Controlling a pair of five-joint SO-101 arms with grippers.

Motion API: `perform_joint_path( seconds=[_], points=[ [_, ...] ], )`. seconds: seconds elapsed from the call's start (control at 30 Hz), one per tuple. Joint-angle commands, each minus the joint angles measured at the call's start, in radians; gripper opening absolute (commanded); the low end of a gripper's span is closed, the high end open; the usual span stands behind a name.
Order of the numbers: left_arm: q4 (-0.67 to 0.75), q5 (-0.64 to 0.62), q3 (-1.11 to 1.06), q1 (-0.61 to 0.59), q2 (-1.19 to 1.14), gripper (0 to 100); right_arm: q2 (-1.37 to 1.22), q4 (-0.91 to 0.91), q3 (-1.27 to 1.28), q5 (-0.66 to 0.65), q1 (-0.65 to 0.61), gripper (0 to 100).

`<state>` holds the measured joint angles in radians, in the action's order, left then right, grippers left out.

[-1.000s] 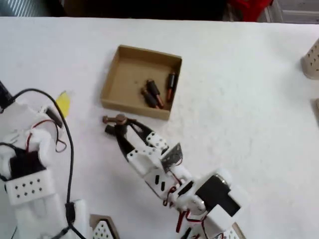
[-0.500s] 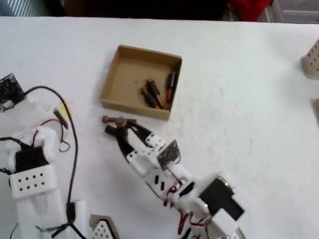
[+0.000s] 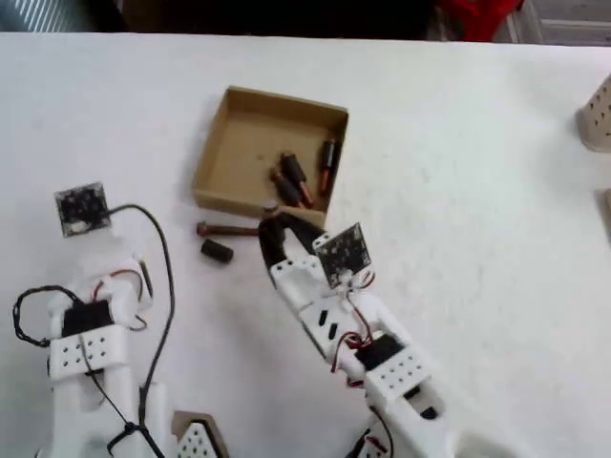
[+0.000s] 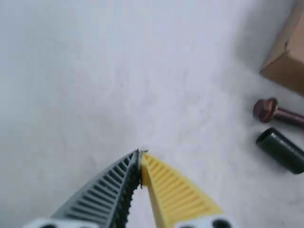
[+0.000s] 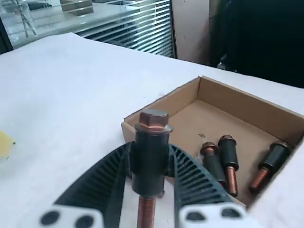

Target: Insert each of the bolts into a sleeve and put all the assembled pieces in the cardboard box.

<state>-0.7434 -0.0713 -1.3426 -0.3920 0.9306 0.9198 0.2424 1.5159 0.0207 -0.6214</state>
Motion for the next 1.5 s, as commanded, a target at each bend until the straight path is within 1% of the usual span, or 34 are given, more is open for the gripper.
perform_joint_path(
  seconds=[0.0,0.1,0.23,0.37,0.5,0.8,0.97,1.1,1.27,1.33,1.47],
  points=[
    [0.015,0.071,-0.028,0.005,0.004,2,0.228,-0.262,-0.064,0.008,0.025,1.6],
    [0.014,0.110,-0.044,0.005,0.004,2,0.269,-0.403,-0.140,0.009,0.041,1.7],
    [0.014,0.123,-0.048,0.005,0.004,2,0.219,-0.552,-0.279,0.009,0.087,1.7],
    [0.014,0.123,-0.048,0.005,0.004,2,0.073,-0.682,-0.474,0.009,0.137,1.7],
    [0.014,0.123,-0.048,0.005,0.004,2,-0.147,-0.766,-0.694,0.003,0.182,1.7],
    [0.014,0.123,-0.048,0.005,0.004,2,-0.687,-0.865,-1.155,0.002,0.251,1.8],
    [0.015,0.124,-0.048,0.005,0.004,2,-0.941,-0.901,-1.375,0.002,0.251,1.8],
    [0.017,0.124,-0.048,0.005,0.004,2,-1.110,-0.932,-1.524,0.002,0.262,1.8],
    [0.017,0.124,-0.048,0.005,0.004,2,-1.333,-0.929,-1.653,0.002,0.297,1.9],
    [0.018,0.124,-0.048,0.005,0.004,2,-1.400,-0.931,-1.705,0.005,0.314,4.7],
    [0.020,0.124,-0.048,-0.001,0.004,2,-1.471,-0.935,-1.752,0.009,0.332,17.6]
  ],
)
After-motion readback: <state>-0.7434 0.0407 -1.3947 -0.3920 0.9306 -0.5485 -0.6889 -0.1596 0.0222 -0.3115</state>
